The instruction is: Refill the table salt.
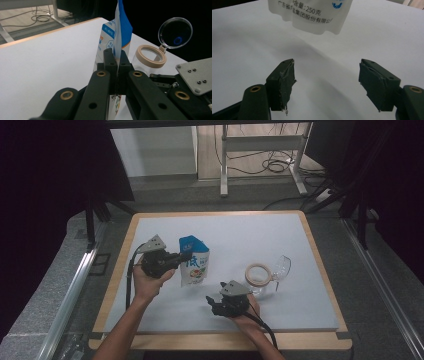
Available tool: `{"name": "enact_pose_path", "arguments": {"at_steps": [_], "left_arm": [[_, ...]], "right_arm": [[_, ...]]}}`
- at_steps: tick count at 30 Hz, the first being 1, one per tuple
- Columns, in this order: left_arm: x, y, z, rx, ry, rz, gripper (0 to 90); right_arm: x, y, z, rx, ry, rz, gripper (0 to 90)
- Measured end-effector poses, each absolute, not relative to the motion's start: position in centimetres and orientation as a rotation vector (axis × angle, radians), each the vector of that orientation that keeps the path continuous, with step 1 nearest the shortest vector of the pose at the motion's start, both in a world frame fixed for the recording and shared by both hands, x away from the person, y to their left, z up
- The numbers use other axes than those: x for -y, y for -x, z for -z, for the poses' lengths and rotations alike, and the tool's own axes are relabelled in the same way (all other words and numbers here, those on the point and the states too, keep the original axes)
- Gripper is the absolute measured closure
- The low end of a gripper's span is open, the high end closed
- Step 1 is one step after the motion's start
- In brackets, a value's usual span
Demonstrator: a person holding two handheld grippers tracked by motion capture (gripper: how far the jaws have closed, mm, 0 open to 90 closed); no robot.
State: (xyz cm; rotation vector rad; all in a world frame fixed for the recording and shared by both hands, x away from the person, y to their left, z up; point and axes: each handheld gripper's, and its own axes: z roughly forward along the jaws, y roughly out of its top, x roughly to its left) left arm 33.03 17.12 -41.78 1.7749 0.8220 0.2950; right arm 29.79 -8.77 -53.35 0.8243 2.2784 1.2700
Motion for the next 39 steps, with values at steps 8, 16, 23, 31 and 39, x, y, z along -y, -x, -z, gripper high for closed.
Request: {"name": "enact_pose_path", "arguments": {"at_steps": [8, 16, 23, 31, 39], "left_arm": [[-16.4, -32.9, 41.7, -0.812, -1.779, -0.288, 90.0], [-15.8, -32.5, 41.0, -0.785, -1.781, -0.285, 90.0], [-15.4, -32.2, 40.5, -0.768, -1.778, -0.276, 90.0], [-14.6, -32.3, 40.6, -0.752, -1.782, -0.262, 90.0], [-13.9, -32.7, 40.7, -0.753, -1.786, -0.247, 90.0]], "right_arm": [[8.6, -30.5, 53.4, -2.273, -0.839, -1.241, 29.6], [7.3, -31.2, 53.5, -2.265, -0.837, -1.193, 29.5], [6.4, -31.6, 53.6, -2.229, -0.851, -1.162, 29.7], [6.0, -31.7, 53.2, -2.177, -0.831, -1.179, 32.3], [6.0, -31.5, 53.2, -2.187, -0.768, -1.180, 38.1]]}}
